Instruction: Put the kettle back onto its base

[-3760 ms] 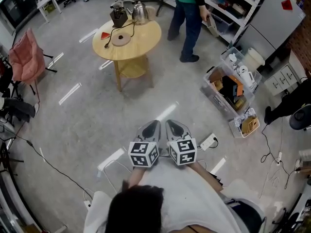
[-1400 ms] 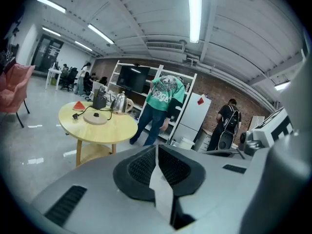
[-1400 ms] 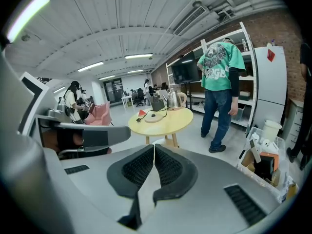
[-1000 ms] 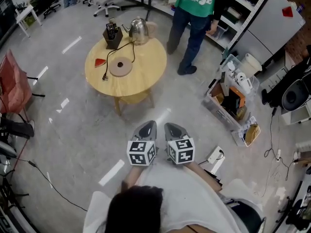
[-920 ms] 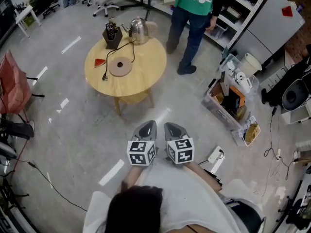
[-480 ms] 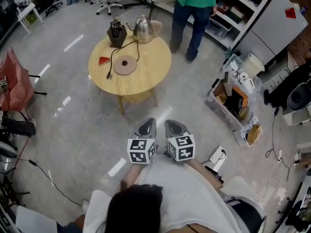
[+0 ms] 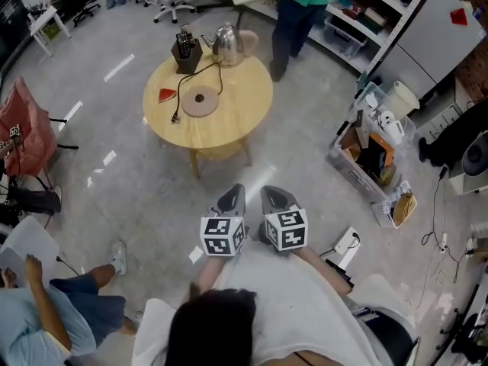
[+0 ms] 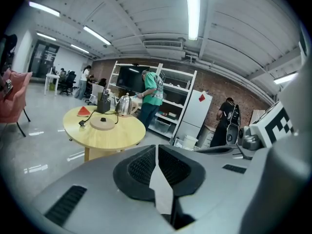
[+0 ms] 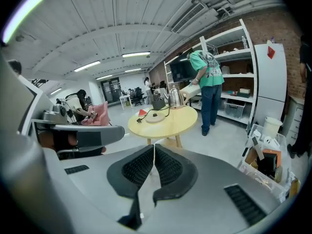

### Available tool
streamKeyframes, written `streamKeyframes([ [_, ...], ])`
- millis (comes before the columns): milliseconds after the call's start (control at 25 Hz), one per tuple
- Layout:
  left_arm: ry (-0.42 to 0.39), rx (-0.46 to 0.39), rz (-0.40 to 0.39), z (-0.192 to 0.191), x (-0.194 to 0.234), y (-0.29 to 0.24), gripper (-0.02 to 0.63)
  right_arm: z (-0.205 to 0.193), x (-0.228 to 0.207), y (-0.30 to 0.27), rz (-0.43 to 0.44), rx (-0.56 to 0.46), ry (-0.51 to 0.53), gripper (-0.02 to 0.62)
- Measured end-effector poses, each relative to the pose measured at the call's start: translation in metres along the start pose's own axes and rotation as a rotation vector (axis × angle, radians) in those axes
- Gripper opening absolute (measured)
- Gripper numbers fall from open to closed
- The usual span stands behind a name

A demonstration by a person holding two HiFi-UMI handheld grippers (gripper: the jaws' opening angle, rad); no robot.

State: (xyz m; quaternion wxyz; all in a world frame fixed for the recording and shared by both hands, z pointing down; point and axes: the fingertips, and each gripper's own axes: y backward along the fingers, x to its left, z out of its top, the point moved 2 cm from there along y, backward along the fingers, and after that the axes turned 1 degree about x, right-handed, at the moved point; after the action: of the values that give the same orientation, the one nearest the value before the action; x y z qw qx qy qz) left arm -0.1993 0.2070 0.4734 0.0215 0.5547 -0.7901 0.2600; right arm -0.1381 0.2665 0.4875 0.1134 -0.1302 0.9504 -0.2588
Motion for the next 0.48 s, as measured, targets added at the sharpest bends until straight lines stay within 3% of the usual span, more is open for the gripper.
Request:
streamKeyframes([
  [480, -0.038, 0.002, 0.0, 0.006, 0.004, -0.014, 0.038, 0.007, -0.012, -0.009, -0.009, -0.018, -0.017, 0.029],
])
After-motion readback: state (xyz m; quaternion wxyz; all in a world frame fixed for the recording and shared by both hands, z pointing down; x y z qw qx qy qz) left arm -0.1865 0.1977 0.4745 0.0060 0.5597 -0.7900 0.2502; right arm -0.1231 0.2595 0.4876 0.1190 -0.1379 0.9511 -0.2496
